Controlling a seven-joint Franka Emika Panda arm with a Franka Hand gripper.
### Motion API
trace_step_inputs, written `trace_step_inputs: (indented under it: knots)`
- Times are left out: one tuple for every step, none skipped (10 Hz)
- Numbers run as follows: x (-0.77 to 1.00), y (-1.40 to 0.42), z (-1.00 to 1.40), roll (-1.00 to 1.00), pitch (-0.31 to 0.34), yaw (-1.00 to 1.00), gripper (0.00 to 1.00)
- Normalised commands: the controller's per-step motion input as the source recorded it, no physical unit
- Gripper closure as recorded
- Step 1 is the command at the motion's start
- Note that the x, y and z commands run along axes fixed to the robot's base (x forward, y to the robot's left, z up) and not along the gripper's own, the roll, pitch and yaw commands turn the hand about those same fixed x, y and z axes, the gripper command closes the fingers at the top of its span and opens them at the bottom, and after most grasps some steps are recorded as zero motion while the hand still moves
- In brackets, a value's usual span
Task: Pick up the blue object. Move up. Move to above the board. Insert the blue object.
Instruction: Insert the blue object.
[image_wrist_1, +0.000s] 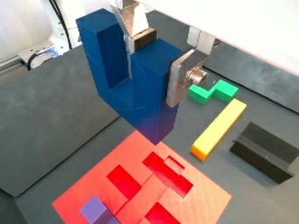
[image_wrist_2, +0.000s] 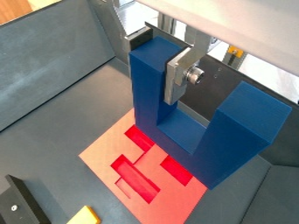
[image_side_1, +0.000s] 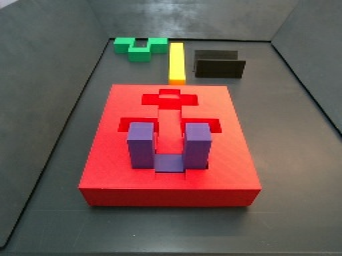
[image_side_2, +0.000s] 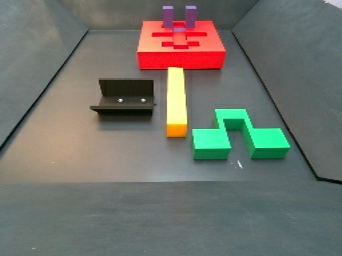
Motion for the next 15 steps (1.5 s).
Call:
trace_step_inputs:
  knots:
    - [0.33, 0.00, -0.32, -0.02, -0.106, 0.00, 1.00]
    - [0.59, 0.00, -0.49, 0.00, -0.189, 0.00, 1.00]
    - [0.73, 0.00, -0.61, 0.03, -0.196, 0.00, 1.00]
    - [0.75, 0.00, -0.72, 0.14, -0.127, 0.00, 1.00]
    - [0.73, 0.06, -0.75, 0.20, -0.004, 0.04, 1.00]
    - [0.72, 0.13, -0.73, 0.22, 0.000, 0.10, 1.00]
    - [0.72, 0.22, -0.78, 0.16, 0.000, 0.11, 1.00]
    - [0.71, 0.29, -0.75, 0.07, -0.026, 0.13, 1.00]
    - [0.60, 0.24, -0.80, 0.05, -0.040, 0.14, 1.00]
    - [0.29, 0.14, -0.70, 0.00, -0.026, 0.01, 1.00]
    - [0.00, 0.11, -0.69, -0.02, -0.037, 0.00, 1.00]
    - [0.02, 0.19, -0.65, -0.05, -0.024, 0.00, 1.00]
    - [-0.08, 0.19, -0.44, 0.00, 0.009, 0.00, 1.00]
    - [-0.26, 0.18, -0.23, -0.10, 0.000, 0.05, 1.00]
    - [-0.27, 0.13, -0.16, -0.16, 0.000, 0.16, 1.00]
